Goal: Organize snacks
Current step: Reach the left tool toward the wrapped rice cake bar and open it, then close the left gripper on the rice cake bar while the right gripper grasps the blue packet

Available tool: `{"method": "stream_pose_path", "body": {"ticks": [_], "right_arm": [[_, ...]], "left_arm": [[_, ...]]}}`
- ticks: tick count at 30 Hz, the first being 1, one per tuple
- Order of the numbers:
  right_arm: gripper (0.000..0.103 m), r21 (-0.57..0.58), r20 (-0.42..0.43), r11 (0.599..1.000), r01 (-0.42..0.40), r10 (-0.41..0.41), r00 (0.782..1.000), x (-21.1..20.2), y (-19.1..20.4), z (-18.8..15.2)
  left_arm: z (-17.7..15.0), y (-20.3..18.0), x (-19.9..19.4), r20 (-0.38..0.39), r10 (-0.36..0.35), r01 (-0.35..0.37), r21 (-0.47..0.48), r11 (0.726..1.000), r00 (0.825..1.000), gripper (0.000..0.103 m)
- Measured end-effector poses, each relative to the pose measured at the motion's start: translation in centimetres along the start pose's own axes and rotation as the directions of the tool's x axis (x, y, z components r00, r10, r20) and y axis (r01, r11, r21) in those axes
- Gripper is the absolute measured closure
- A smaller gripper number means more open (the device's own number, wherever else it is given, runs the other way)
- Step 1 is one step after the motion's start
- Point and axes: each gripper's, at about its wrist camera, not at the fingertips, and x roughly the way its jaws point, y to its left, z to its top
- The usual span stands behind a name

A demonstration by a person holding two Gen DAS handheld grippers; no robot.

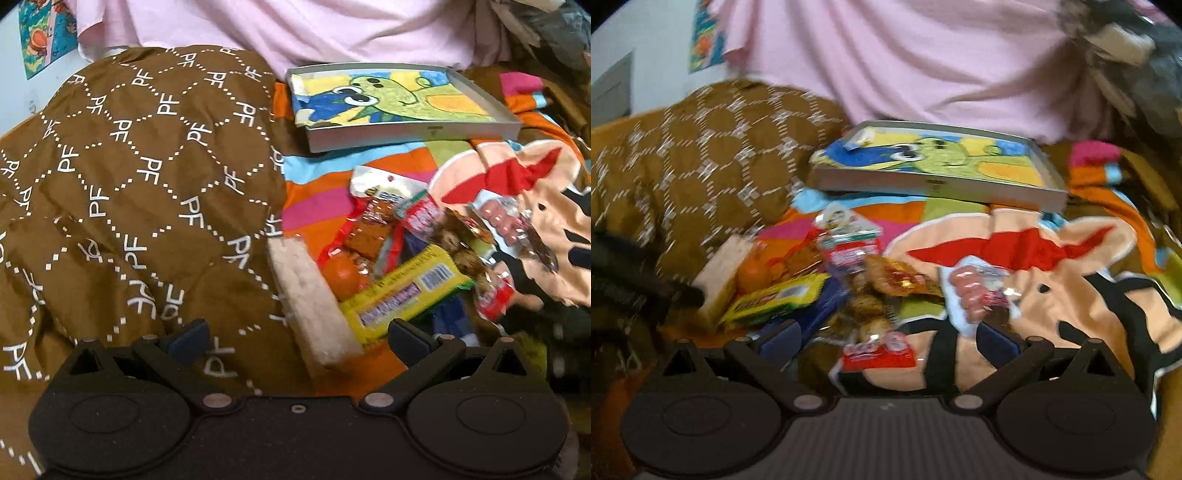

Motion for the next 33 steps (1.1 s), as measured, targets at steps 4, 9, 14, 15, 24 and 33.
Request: {"method": "stream_pose_path", "body": {"ticks": [4, 9, 14, 15, 24, 33], "right_arm": [[0.0, -0.067, -0.003, 0.998, -0.005, 0.005, 1.0, 0.4, 2.1, 0.3], [0.0, -0.074, -0.05, 0.997, -0.007, 0.003, 0.999, 2.0, 3.5, 0.9], [0.002, -0.116, -0.091, 0.993, -0.032, 0.022, 0.996, 3.3, 4.8, 1.3], [0.003, -0.126, -0.098, 0.991, -0.035, 0.023, 0.995, 3.5, 5.0, 1.4], [0.021, -0.124, -0.148, 0.988, -0.09, 0.071, 0.986, 4.8, 5.2, 1.2], [0.052, -0.128, -0.179, 0.992, -0.012, -0.011, 0.984, 5.0, 4.2, 0.9]], "left_arm": [[0.3, 0.3, 1.0, 0.003, 0.012, -0.012, 0.015, 1.0, 1.0, 0.001], [0.8, -0.2, 1.5, 0.041, 0.039, -0.044, 0.105, 0.994, 0.998, 0.001], [1.3, -0.4, 2.0, 0.052, 0.002, -0.008, 0.129, 0.992, 0.999, 0.004], [1.4, -0.4, 2.3, 0.043, -0.004, -0.001, 0.129, 0.992, 0.999, 0.004], [1.6, -0.3, 4.4, -0.042, -0.08, 0.083, 0.091, 0.992, 0.996, 0.023], [1.6, 0.3, 4.5, -0.068, -0.139, 0.141, 0.016, 0.99, 0.988, 0.055]]}}
